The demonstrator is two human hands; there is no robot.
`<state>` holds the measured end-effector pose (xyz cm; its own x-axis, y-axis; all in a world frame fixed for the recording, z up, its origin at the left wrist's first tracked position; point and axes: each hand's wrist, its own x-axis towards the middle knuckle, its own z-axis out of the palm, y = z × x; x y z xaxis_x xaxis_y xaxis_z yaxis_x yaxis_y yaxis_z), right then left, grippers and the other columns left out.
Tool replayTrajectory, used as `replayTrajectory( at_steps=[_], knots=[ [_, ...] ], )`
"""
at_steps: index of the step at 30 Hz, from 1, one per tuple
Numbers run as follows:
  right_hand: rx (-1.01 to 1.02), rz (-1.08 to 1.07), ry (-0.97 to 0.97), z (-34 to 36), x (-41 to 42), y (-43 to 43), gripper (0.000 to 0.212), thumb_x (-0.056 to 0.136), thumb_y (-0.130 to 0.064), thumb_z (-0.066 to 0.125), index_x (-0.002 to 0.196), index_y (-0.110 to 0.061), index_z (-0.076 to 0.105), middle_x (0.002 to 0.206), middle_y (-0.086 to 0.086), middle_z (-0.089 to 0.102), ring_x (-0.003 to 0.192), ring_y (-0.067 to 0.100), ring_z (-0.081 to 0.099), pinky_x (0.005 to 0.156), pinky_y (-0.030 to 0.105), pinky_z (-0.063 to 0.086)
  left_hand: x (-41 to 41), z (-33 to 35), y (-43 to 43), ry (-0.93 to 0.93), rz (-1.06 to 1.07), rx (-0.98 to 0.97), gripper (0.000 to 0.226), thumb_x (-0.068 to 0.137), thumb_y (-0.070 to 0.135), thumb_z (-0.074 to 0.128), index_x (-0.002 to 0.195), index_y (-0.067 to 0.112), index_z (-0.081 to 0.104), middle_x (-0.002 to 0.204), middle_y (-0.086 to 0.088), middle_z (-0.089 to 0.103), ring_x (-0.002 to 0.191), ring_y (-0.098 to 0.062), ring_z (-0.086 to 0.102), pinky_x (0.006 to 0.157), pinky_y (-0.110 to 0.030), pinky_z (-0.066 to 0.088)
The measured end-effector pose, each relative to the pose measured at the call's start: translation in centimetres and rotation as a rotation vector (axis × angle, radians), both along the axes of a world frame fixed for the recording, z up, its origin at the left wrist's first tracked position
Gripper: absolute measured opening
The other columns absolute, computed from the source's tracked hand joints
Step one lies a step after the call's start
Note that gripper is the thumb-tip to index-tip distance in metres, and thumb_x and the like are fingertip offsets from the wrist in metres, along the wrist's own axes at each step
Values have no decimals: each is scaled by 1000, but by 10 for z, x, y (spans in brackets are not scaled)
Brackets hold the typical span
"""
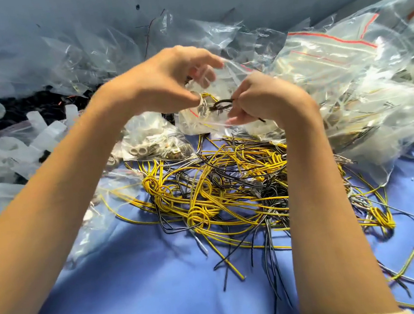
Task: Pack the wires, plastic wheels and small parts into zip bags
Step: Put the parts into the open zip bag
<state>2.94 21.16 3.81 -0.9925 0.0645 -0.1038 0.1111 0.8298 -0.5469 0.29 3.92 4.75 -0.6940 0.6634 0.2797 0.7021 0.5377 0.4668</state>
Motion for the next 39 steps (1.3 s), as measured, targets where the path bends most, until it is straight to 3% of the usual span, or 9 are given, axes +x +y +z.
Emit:
replayTrajectory(
  at_steps=[6,12,17,21,25,30,33,36,39],
  knots=[
    [-189,145,65,-6,1,1,25,91,-1,55,109,16,56,95,15,62,94,20,66,94,38,51,4,-1,12,38,-78,-42,66,74,-2,57,138,12,46,110,4,50,105,-8,50,67,5,33],
    [-158,18,278,-21,-6,-2,11,89,-12,60,100,-10,62,66,-5,45,49,2,38,41,12,28,11,7,5,-113,-162,60,66,68,15,52,134,17,51,118,5,58,113,-5,54,62,-2,42],
    [-48,51,74,-20,-6,-2,44,88,-28,62,130,-19,52,102,0,58,92,14,57,85,30,50,16,12,4,-138,-191,12,69,64,15,49,133,19,52,118,7,63,113,-1,56,86,-15,46],
    [140,177,-7,-6,4,4,46,82,-36,69,124,-23,56,82,-10,58,69,2,61,59,19,44,20,12,2,-216,-183,87,67,65,10,47,131,18,53,119,-1,64,113,-17,59,83,-35,53],
    [72,262,89,0,8,7,51,81,-20,72,128,-25,53,92,-16,58,82,4,51,65,15,36,22,12,3,-268,-177,137,65,66,5,47,130,13,52,122,-4,63,118,-18,57,87,-45,52],
    [-58,296,33,-9,6,5,8,88,-12,65,93,-17,61,64,-11,52,54,-3,45,57,11,36,13,9,-1,-378,-206,175,55,80,-13,49,126,17,56,121,-7,65,100,-20,60,65,-21,52],
    [-16,251,-87,-14,2,2,18,89,-19,64,75,-9,59,65,0,52,49,-1,49,59,11,45,9,6,-2,-430,-261,167,43,78,0,52,115,20,61,118,-7,66,103,-23,62,63,-20,52],
    [-104,184,-112,-10,2,2,20,91,-17,62,101,-1,67,97,9,68,78,11,67,87,29,55,1,3,-5,-509,-280,260,15,83,9,54,94,19,59,111,-7,69,104,-25,66,61,-24,56],
    [-147,145,-110,-1,7,5,13,94,-12,56,99,-6,66,99,13,69,80,24,72,79,35,59,-18,-8,-11,-556,-131,335,13,93,7,52,89,20,51,102,-5,73,96,-22,70,63,-25,55]
  ],
)
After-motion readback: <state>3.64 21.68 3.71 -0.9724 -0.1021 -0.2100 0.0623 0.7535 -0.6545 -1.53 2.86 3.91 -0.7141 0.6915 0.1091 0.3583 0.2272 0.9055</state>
